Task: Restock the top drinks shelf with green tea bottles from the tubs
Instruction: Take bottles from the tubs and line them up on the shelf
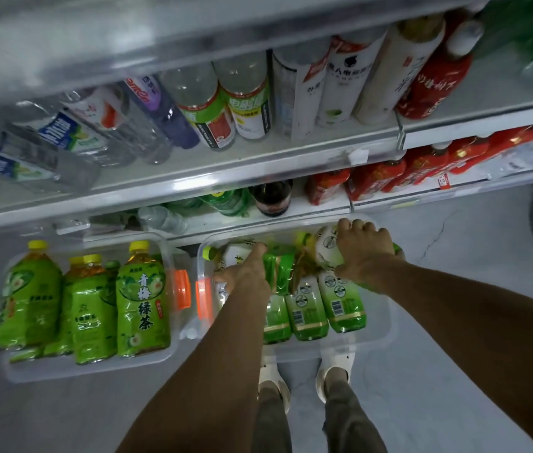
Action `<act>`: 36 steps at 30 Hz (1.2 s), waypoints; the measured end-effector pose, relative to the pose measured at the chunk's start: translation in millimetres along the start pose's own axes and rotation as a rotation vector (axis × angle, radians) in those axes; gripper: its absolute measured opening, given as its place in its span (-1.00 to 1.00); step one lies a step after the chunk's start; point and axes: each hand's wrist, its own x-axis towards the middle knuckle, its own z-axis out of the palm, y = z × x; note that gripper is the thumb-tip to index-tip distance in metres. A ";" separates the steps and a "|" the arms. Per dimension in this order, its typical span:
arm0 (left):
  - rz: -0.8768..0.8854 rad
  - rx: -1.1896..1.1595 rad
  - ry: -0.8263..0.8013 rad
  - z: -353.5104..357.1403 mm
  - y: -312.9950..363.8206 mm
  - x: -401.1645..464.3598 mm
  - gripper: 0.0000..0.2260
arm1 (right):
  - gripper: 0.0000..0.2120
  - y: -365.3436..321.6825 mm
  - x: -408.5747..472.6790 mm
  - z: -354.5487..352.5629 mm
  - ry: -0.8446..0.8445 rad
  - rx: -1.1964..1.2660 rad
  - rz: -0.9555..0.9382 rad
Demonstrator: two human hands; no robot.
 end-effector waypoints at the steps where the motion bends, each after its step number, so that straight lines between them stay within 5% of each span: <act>1: 0.042 -0.002 -0.018 -9.0 -2.4 -5.1 -0.17 | -0.15 3.9 -9.6 -4.9 -0.011 0.070 0.014; 5: 0.161 0.016 0.006 -45.5 -7.0 -30.7 0.18 | -0.12 17.8 -50.2 -22.0 -0.054 0.411 0.099; 9: 0.254 -0.010 -0.116 -81.7 -3.3 -81.4 -0.33 | -0.14 27.5 -87.0 -37.9 -0.076 0.829 0.160; 12: 0.330 -0.035 -0.266 -110.2 1.1 -112.5 -0.47 | -0.38 31.5 -121.0 -54.2 0.008 1.151 0.138; 15: 0.398 -0.115 -0.402 -137.8 7.8 -142.2 -0.55 | -0.24 30.7 -156.7 -77.5 0.036 1.393 0.069; 18: 0.457 -0.216 -0.568 -161.1 22.1 -179.5 -0.55 | -0.20 30.2 -191.5 -112.2 0.097 1.473 -0.012; 21: 0.480 -0.201 -0.648 -176.4 42.2 -223.8 -0.37 | -0.45 27.9 -224.3 -151.1 0.143 1.599 -0.093; 25: 0.663 -0.175 -0.718 -185.4 67.2 -291.9 -0.39 | 0.08 21.3 -263.3 -201.8 0.224 1.665 -0.239; 28: 0.808 -0.166 -0.732 -193.7 81.0 -331.9 -0.11 | -0.21 20.4 -299.6 -243.1 0.294 1.711 -0.356; 31: 0.861 -0.218 -0.755 -207.7 95.2 -360.2 0.00 | -0.30 24.6 -325.8 -277.3 0.354 1.765 -0.471; 33: 0.930 -0.230 -0.781 -217.7 106.0 -383.6 -0.06 | -0.35 26.3 -342.1 -300.1 0.389 1.761 -0.535; 36: 1.068 -0.276 -0.804 -232.6 128.7 -418.5 -0.42 | -0.43 25.9 -368.9 -333.8 0.443 1.739 -0.650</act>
